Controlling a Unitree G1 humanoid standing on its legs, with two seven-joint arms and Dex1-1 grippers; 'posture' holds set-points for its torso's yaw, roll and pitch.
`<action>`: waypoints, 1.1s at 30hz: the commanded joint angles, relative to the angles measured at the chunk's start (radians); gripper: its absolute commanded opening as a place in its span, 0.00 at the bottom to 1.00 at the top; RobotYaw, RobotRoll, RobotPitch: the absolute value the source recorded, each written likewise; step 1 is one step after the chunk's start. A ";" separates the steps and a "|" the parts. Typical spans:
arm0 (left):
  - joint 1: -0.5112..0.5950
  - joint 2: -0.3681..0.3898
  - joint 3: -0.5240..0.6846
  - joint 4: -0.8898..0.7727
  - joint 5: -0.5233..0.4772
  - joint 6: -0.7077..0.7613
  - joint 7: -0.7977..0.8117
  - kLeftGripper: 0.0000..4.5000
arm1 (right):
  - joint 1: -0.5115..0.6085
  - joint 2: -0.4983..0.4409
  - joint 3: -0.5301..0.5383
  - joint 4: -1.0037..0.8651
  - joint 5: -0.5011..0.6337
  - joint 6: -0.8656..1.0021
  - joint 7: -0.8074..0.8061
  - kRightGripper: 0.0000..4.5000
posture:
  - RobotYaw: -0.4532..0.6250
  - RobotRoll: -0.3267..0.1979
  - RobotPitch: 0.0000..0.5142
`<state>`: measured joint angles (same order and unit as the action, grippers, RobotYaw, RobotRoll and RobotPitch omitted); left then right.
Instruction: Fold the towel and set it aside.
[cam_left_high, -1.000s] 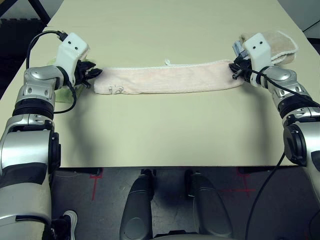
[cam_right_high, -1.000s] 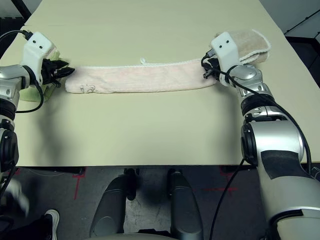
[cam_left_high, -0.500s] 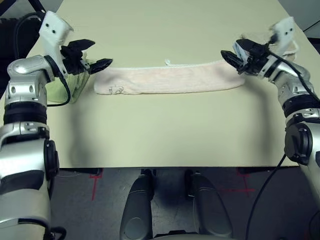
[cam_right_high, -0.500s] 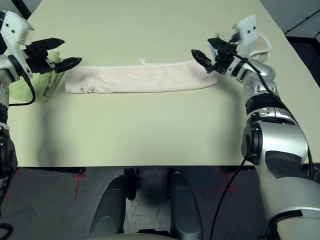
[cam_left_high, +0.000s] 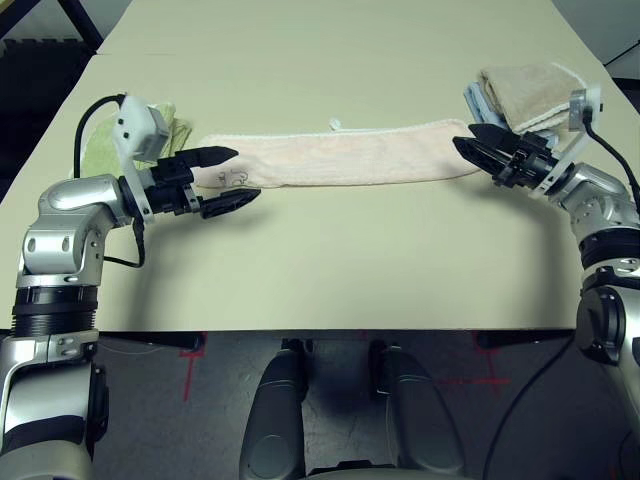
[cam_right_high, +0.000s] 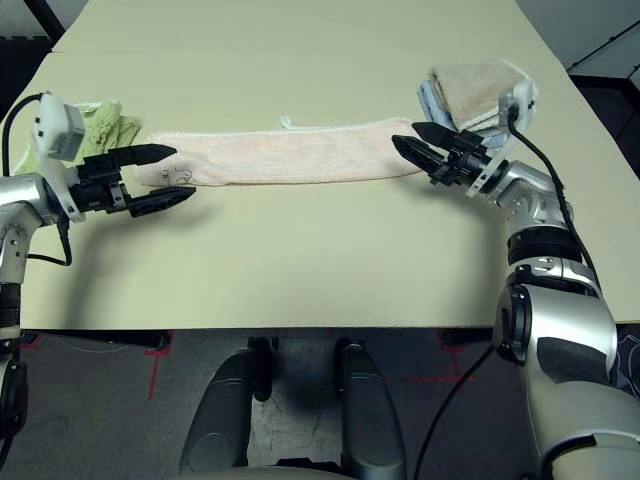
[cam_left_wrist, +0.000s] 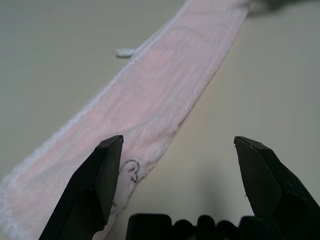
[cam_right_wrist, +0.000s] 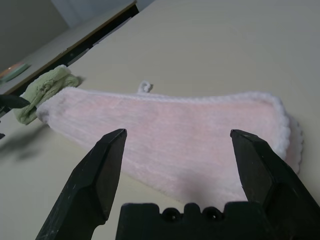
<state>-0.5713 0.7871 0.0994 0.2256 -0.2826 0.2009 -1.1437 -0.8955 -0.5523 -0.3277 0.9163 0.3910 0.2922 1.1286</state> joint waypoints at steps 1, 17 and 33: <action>0.042 -0.016 -0.017 0.006 0.024 -0.044 0.021 1.00 | 0.051 -0.017 -0.038 -0.081 0.065 0.196 -0.078 1.00 | 0.43 0.62 0.39; 0.082 -0.057 -0.026 0.022 0.015 -0.104 0.044 1.00 | 0.315 0.055 -0.348 -0.536 0.480 0.758 -0.473 1.00 | 0.43 0.62 0.37; 0.087 -0.046 -0.026 -0.007 0.011 -0.083 0.042 1.00 | 0.318 0.189 -0.360 -0.552 0.473 0.640 -0.800 1.00 | 0.44 0.62 0.36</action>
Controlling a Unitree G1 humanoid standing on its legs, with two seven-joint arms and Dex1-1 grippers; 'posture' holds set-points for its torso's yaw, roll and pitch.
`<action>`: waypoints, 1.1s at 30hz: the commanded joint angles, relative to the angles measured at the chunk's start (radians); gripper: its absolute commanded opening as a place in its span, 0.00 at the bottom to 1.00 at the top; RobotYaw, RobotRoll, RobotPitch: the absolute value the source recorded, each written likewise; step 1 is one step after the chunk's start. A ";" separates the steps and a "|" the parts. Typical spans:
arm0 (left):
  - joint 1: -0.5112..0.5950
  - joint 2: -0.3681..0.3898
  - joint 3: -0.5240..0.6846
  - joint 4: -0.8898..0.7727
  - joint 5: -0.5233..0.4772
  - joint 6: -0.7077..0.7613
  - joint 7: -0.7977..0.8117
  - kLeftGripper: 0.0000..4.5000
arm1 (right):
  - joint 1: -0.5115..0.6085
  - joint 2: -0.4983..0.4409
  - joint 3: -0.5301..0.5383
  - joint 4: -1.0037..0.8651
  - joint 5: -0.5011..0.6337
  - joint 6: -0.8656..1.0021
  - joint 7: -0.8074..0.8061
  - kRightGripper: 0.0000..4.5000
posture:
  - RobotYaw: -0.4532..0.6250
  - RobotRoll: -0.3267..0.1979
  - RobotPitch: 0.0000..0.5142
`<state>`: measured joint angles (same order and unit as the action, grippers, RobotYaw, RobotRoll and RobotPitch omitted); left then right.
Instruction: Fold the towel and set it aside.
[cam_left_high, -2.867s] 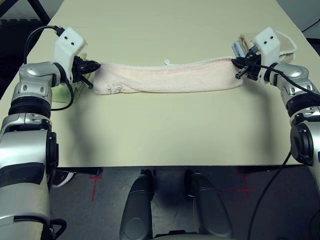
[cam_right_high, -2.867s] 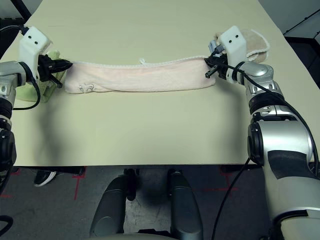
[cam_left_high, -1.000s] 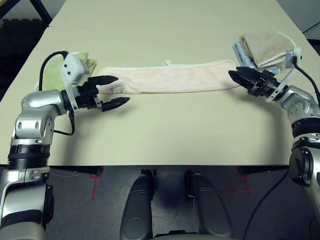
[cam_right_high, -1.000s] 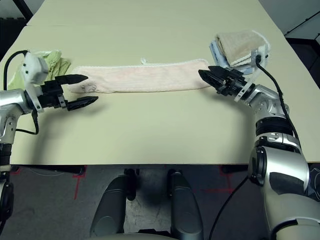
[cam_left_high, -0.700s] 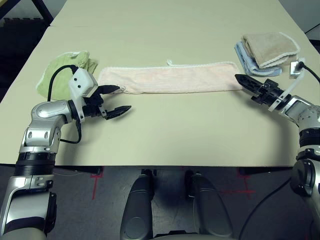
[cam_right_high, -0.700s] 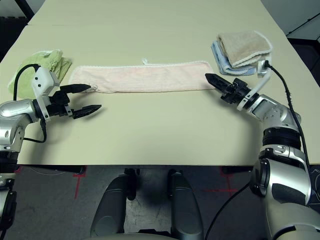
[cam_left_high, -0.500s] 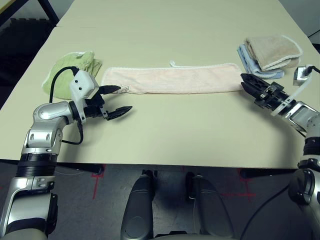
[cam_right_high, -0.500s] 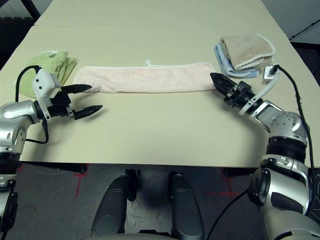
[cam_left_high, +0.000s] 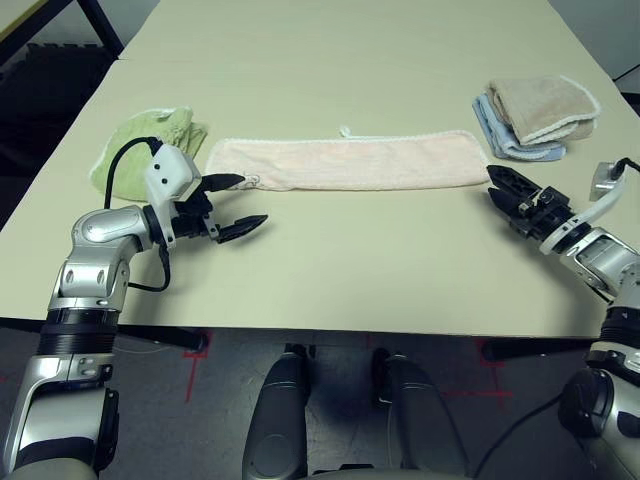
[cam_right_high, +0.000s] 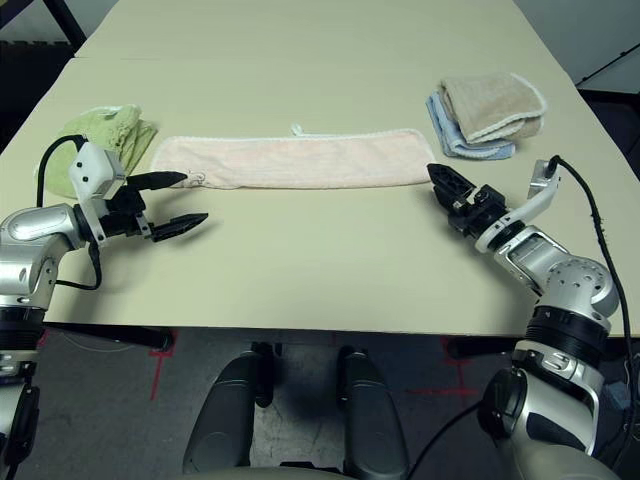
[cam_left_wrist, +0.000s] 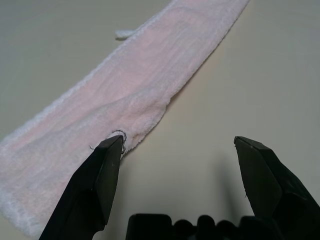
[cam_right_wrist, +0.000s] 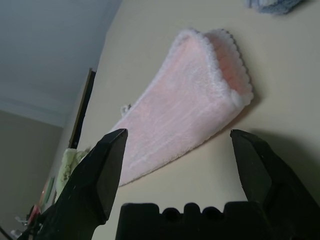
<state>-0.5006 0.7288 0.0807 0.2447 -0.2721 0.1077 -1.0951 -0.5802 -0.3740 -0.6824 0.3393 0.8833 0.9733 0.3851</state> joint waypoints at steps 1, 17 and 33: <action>0.019 0.012 -0.006 -0.031 -0.001 0.013 -0.004 1.00 | 0.000 0.015 -0.009 0.030 -0.013 -0.051 -0.067 1.00 | 0.44 0.62 0.36; 0.018 0.022 -0.002 -0.054 -0.003 0.039 -0.001 1.00 | -0.059 0.060 0.040 0.134 -0.029 -0.161 -0.145 1.00 | 0.45 0.62 0.37; 0.018 0.019 -0.006 -0.050 -0.001 0.043 0.002 1.00 | -0.066 0.057 0.061 0.169 -0.040 -0.232 -0.122 0.01 | 0.44 0.62 0.37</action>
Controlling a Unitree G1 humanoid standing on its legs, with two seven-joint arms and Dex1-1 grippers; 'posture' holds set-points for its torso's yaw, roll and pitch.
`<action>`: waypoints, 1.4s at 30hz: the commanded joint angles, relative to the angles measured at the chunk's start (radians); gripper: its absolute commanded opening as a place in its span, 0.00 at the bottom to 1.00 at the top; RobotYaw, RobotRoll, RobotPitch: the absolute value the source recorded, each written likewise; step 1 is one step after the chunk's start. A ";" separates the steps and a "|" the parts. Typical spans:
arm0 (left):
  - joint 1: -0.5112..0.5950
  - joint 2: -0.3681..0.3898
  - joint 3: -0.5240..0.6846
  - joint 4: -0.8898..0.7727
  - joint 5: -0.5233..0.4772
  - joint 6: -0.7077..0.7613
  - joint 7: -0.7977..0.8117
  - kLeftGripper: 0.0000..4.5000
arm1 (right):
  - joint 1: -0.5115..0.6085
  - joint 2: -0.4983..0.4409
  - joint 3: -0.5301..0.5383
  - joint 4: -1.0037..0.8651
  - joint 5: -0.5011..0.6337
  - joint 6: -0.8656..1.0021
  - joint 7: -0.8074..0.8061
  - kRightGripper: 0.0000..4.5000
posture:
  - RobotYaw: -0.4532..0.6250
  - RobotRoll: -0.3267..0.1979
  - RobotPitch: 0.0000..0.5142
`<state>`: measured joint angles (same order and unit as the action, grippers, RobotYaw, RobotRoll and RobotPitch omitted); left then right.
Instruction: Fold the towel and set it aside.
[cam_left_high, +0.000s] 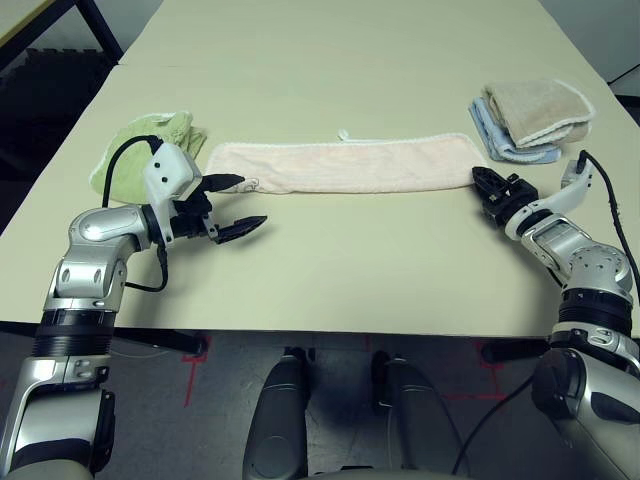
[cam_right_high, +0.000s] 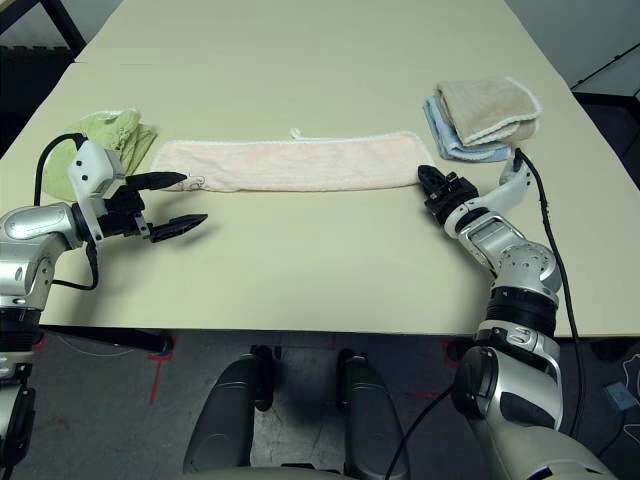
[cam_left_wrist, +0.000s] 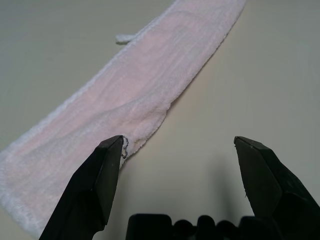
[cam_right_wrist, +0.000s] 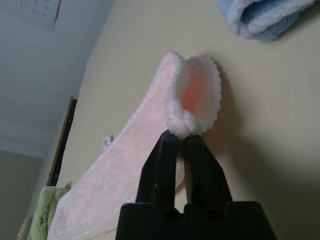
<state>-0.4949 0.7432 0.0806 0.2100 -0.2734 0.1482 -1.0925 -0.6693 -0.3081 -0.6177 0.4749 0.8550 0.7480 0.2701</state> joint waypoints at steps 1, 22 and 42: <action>0.013 0.004 -0.007 -0.015 0.000 0.003 0.000 1.00 | 0.022 -0.012 -0.004 0.035 -0.011 -0.009 -0.004 0.01 | 0.44 0.62 0.36; -0.022 -0.022 -0.006 0.013 -0.010 0.023 0.016 1.00 | 0.096 -0.169 -0.029 -0.086 0.089 0.128 0.105 0.01 | 0.41 0.62 0.36; -0.042 -0.026 -0.012 0.033 -0.003 0.016 0.011 1.00 | 0.045 -0.152 0.167 -0.214 0.047 0.119 0.220 0.01 | 0.42 0.62 0.34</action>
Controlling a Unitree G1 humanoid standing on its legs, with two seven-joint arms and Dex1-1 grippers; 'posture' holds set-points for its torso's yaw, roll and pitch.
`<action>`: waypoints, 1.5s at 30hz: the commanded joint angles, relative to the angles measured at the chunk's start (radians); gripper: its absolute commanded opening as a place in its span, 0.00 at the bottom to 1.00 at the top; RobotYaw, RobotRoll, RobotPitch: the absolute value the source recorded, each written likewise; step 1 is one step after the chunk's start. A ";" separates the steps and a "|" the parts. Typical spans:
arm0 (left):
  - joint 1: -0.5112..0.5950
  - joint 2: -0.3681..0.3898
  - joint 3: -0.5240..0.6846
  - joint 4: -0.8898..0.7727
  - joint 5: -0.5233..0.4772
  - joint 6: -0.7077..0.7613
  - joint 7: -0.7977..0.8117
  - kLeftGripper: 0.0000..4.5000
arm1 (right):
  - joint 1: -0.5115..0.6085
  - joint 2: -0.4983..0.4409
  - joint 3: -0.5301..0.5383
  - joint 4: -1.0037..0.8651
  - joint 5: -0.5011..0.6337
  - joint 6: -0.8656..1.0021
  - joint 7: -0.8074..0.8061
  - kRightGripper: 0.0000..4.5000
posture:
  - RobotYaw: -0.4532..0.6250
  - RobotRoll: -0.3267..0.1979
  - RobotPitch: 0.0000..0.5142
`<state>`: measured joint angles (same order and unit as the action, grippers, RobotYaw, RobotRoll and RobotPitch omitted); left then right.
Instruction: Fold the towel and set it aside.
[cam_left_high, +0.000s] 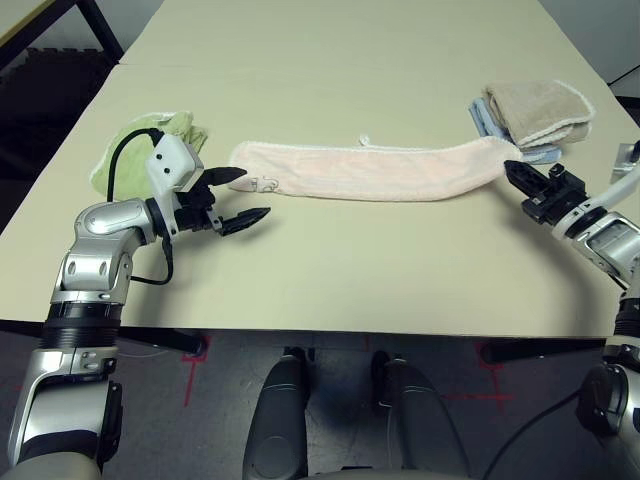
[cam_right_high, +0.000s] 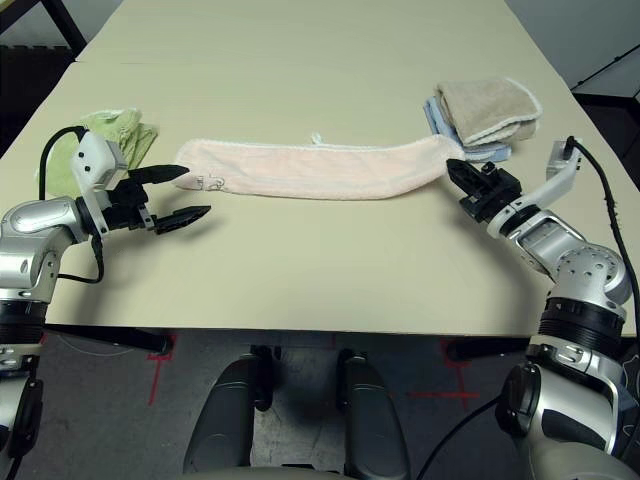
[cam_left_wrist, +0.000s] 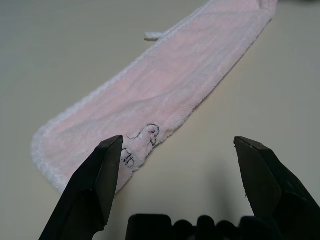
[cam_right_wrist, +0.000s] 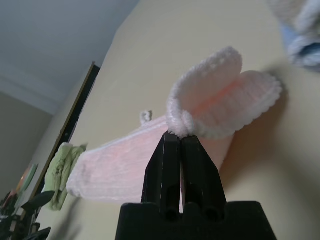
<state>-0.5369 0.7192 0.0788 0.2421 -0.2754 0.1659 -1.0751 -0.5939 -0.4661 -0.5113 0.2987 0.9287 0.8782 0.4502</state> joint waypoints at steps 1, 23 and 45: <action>0.000 -0.002 -0.010 0.001 -0.001 -0.002 -0.006 1.00 | -0.040 0.007 0.078 -0.039 -0.035 -0.016 0.050 0.01 | 0.42 0.62 0.33; 0.001 0.004 -0.006 -0.008 0.001 -0.002 0.003 1.00 | -0.169 0.064 0.463 -0.014 -0.365 -0.170 0.259 0.01 | 0.45 0.62 0.29; -0.002 0.006 -0.011 -0.011 0.004 0.004 0.002 1.00 | -0.149 0.035 0.611 -0.053 -0.551 -0.338 0.472 0.56 | 0.44 0.62 0.29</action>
<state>-0.5384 0.7192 0.0786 0.2436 -0.2742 0.1663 -1.0691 -0.7627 -0.4093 0.0787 0.2722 0.3905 0.5982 0.8584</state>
